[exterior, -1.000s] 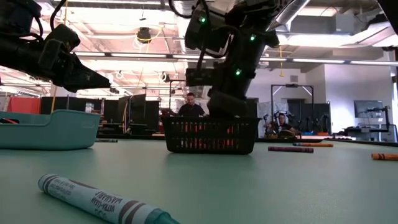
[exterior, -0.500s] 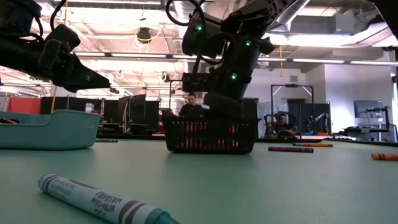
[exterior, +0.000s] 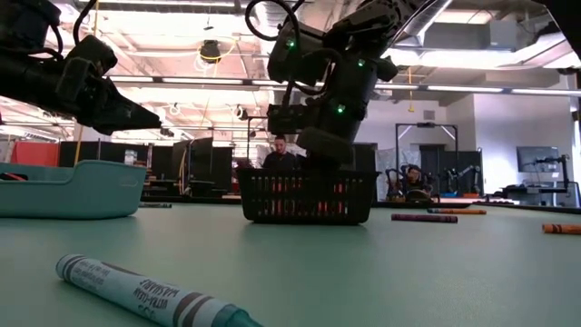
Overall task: Sort crayons
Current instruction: Put the orange crayon into the orange bin
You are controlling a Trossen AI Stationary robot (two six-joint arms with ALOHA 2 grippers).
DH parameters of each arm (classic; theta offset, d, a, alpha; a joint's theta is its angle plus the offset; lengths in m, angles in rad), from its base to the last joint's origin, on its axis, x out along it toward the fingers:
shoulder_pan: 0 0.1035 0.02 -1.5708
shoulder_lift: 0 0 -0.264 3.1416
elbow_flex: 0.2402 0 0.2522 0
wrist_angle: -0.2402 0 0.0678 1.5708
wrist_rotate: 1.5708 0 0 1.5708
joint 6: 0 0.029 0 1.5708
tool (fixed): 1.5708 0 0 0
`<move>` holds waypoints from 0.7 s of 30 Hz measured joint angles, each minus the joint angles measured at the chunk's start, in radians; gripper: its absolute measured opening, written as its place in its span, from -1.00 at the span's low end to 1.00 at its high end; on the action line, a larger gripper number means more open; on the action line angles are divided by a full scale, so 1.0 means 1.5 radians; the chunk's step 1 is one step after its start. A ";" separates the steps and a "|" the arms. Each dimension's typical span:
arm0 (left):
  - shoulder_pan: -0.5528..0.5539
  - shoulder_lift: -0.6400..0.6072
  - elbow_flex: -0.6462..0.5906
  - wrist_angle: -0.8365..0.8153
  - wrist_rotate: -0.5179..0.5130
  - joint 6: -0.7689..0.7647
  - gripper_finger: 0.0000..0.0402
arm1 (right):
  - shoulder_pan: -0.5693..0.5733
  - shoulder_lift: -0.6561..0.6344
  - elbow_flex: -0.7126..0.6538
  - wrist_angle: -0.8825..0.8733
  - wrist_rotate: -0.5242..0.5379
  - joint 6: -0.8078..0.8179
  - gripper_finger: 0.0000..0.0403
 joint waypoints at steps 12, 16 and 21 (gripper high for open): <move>0.000 0.000 0.000 0.000 0.000 0.000 -0.36 | 0.001 0.005 0.033 -0.021 -0.006 -0.017 -1.00; 0.000 0.000 0.000 0.000 0.000 0.000 -0.36 | 0.003 0.006 0.066 -0.042 -0.004 -0.028 -1.00; 0.000 -0.001 0.000 0.000 0.001 0.000 -0.36 | 0.001 0.005 0.081 -0.050 -0.001 -0.027 -1.00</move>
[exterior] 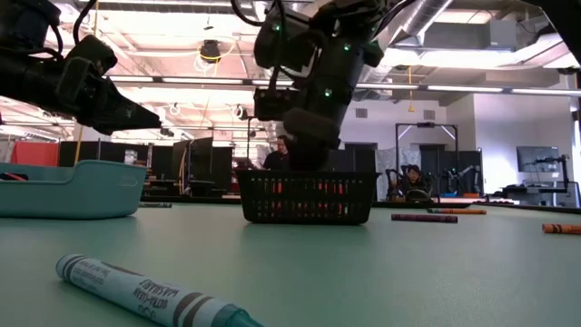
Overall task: Sort crayons
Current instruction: Put the orange crayon into the orange bin
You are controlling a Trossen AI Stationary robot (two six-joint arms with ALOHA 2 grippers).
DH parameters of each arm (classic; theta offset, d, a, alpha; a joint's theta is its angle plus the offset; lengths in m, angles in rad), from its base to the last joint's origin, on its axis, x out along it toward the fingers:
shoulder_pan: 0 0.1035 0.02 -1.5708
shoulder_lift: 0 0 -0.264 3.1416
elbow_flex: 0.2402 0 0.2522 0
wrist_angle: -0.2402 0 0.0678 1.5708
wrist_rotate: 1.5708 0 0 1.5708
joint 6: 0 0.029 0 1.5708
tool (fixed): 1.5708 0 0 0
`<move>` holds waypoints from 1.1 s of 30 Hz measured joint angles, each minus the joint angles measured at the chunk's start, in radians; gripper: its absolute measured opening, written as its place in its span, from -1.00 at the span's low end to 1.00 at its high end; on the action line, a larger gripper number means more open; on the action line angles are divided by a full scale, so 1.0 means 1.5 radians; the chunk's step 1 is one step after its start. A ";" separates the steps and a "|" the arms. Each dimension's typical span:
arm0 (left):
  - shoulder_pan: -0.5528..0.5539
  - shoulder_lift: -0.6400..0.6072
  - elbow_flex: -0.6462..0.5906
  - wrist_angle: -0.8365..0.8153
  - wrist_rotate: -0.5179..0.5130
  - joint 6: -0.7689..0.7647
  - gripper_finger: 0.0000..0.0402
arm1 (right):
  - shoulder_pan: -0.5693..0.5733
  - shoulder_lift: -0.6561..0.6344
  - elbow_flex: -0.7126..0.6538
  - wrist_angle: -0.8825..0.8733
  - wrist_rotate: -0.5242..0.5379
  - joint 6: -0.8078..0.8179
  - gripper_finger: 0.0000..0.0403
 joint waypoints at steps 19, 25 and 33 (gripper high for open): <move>0.000 0.000 0.000 0.000 0.001 0.000 -0.36 | 0.019 -0.002 0.011 -0.054 0.123 -0.023 -0.55; 0.000 0.000 0.000 0.000 0.001 0.000 -0.36 | 0.026 -0.002 0.011 -0.055 0.155 -0.023 -0.55; 0.000 0.000 0.000 0.000 0.001 0.000 -0.36 | 0.034 -0.002 0.012 -0.057 0.164 -0.023 -0.54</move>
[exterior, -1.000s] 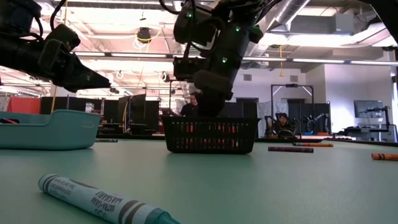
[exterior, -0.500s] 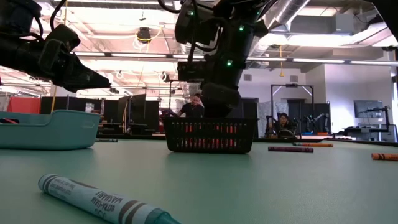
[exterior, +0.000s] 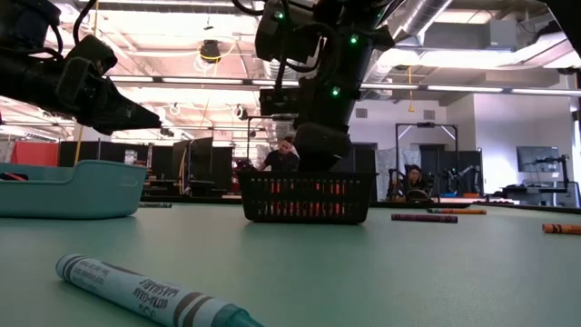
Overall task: Sort crayons
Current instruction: Put the orange crayon into the orange bin
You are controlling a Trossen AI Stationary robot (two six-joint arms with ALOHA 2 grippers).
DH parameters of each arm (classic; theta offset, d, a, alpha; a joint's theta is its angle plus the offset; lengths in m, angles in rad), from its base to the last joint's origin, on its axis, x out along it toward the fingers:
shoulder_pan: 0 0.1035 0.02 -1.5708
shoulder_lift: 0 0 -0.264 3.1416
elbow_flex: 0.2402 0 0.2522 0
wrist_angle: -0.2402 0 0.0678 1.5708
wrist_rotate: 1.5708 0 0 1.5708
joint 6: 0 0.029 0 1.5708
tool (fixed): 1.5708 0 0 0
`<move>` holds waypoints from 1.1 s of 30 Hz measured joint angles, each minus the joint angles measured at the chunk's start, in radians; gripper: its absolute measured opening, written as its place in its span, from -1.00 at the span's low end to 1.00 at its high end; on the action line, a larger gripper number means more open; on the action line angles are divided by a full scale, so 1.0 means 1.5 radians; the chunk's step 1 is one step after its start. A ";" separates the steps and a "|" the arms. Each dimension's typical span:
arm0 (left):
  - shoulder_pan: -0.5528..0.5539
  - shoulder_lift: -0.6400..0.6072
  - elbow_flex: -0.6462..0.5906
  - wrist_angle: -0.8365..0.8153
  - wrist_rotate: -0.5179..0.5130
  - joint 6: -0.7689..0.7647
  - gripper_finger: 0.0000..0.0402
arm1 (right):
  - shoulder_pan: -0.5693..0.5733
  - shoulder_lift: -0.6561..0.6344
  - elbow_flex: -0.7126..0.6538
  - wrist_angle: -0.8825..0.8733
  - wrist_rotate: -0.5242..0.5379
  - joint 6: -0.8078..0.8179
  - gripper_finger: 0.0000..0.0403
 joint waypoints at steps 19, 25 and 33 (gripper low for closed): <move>0.000 0.000 0.000 0.001 0.000 0.000 -0.36 | 0.007 0.066 0.003 -0.018 0.069 0.005 -0.55; 0.000 0.000 0.000 0.000 0.000 0.000 -0.36 | 0.007 0.088 0.003 -0.014 0.030 0.004 -0.55; 0.000 0.000 0.000 0.000 -0.001 0.000 -0.36 | -0.009 0.056 0.002 -0.018 -0.023 0.018 -0.66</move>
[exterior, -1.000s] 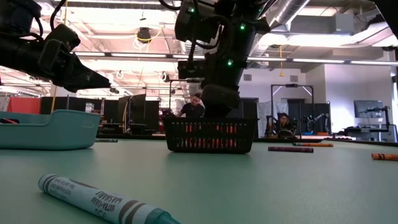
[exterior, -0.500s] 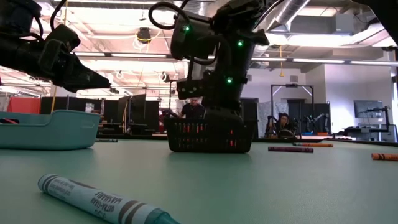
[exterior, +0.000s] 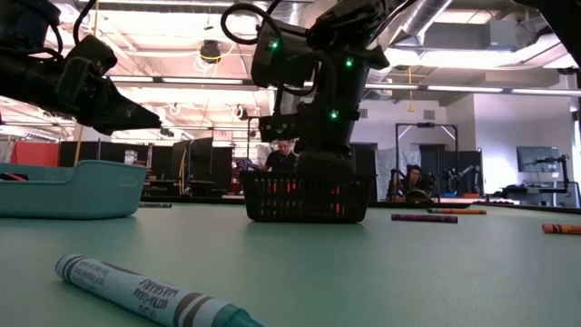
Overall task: Sort crayons
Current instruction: Put the orange crayon into the orange bin
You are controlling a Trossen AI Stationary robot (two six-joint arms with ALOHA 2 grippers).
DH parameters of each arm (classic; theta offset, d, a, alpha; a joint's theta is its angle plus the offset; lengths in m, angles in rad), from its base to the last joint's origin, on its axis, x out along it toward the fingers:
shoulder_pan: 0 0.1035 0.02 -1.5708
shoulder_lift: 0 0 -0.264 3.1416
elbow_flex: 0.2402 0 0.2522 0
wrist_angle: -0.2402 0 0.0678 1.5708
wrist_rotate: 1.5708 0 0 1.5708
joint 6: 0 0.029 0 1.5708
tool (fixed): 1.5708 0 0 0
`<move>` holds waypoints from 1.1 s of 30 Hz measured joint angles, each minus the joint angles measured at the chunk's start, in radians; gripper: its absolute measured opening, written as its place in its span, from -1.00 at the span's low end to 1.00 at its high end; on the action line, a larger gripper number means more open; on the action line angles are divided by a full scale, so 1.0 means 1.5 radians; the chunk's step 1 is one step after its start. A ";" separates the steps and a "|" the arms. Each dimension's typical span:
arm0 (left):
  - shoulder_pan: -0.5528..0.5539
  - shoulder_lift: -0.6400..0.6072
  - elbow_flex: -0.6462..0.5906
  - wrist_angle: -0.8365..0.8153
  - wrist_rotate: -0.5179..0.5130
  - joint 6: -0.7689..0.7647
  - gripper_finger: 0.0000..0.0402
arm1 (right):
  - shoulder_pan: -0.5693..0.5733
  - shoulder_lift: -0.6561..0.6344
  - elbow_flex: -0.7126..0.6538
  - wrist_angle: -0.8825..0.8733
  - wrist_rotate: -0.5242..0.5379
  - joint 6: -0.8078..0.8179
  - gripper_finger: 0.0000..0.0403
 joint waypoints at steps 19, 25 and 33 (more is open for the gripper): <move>0.000 0.000 0.000 0.000 0.000 0.000 -0.36 | -0.010 -0.122 -0.002 0.002 -0.005 0.002 -0.97; 0.000 0.000 0.000 0.000 0.000 0.000 -0.36 | 0.009 -0.179 -0.001 -0.077 -0.031 0.058 -0.97; 0.000 0.000 0.000 0.000 0.000 0.000 -0.36 | 0.059 -0.191 -0.001 -0.084 -0.109 0.113 -0.97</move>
